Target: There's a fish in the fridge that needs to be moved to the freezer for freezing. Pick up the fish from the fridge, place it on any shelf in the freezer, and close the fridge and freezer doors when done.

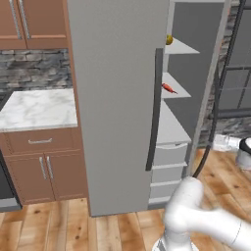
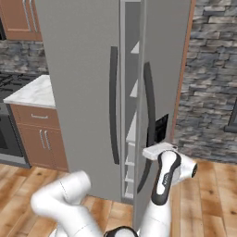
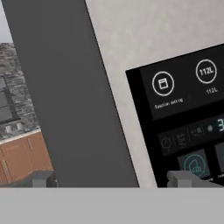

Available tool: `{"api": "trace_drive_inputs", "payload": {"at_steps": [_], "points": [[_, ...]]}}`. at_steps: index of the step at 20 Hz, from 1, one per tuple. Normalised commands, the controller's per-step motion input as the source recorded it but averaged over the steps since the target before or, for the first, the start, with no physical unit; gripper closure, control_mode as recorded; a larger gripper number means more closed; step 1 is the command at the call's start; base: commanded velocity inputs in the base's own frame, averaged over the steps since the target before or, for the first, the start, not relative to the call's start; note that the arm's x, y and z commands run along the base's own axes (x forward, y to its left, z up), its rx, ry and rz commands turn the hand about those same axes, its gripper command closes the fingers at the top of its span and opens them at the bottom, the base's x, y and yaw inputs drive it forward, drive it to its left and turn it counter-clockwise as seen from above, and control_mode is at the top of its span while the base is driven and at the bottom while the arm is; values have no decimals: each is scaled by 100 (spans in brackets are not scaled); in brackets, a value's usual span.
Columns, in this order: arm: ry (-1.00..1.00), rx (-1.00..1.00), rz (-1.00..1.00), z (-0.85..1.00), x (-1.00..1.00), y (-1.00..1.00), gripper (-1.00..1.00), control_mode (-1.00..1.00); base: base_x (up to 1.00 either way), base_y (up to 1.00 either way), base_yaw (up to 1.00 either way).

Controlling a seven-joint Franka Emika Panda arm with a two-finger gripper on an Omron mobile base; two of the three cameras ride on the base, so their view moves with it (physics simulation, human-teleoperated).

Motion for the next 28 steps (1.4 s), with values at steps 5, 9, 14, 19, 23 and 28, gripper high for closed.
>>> {"api": "trace_drive_inputs", "payload": {"at_steps": [5,9,14,19,23,28], "points": [[6,0,-27,0,54,100,-100,-100,0,0,0],[3,3,-18,0,65,97,-100,-100,0,0,0],[5,1,-9,0,73,85,-100,-100,0,0,0],[12,0,-2,0,86,55,-100,-100,0,0,0],[9,3,2,0,82,5,-100,-100,0,0,0],[4,13,18,0,78,0,-100,-100,0,0,0]]}}
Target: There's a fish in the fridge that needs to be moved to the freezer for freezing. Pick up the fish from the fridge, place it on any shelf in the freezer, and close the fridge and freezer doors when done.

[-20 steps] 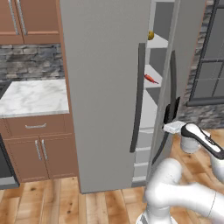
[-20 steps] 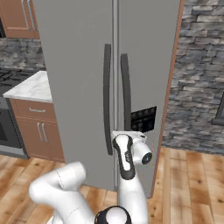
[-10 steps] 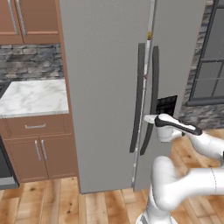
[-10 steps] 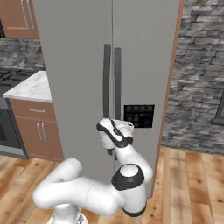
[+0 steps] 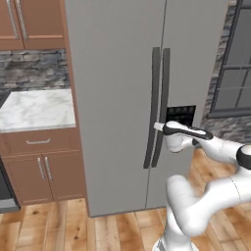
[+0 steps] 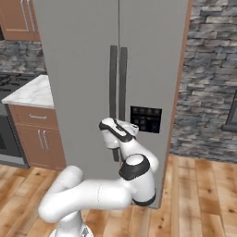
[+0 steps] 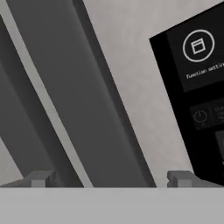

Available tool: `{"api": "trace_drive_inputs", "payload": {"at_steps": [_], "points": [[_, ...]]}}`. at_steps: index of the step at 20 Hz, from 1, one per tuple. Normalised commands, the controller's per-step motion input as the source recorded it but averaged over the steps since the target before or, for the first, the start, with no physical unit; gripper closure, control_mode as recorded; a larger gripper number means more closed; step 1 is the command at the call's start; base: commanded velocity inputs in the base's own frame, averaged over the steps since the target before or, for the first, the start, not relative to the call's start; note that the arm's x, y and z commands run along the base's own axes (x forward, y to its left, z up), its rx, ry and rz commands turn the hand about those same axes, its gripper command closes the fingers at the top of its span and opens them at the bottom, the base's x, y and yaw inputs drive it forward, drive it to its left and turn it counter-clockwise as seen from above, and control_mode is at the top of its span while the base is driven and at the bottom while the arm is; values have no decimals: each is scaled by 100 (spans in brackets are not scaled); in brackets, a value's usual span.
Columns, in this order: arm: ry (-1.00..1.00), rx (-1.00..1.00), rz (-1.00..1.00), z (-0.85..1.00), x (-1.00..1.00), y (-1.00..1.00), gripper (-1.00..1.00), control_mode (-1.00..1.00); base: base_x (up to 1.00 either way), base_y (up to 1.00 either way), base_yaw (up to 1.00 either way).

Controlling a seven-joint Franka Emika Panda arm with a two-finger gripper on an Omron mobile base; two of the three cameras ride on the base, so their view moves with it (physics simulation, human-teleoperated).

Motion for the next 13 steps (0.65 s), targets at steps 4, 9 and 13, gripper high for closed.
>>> {"api": "trace_drive_inputs", "payload": {"at_steps": [4,9,13], "points": [[0,11,22,0,88,0,-100,-100,0,0,0],[0,14,40,0,99,-16,-100,-100,0,0,0],[-2,13,56,0,98,-43,-100,-100,0,0,0]]}}
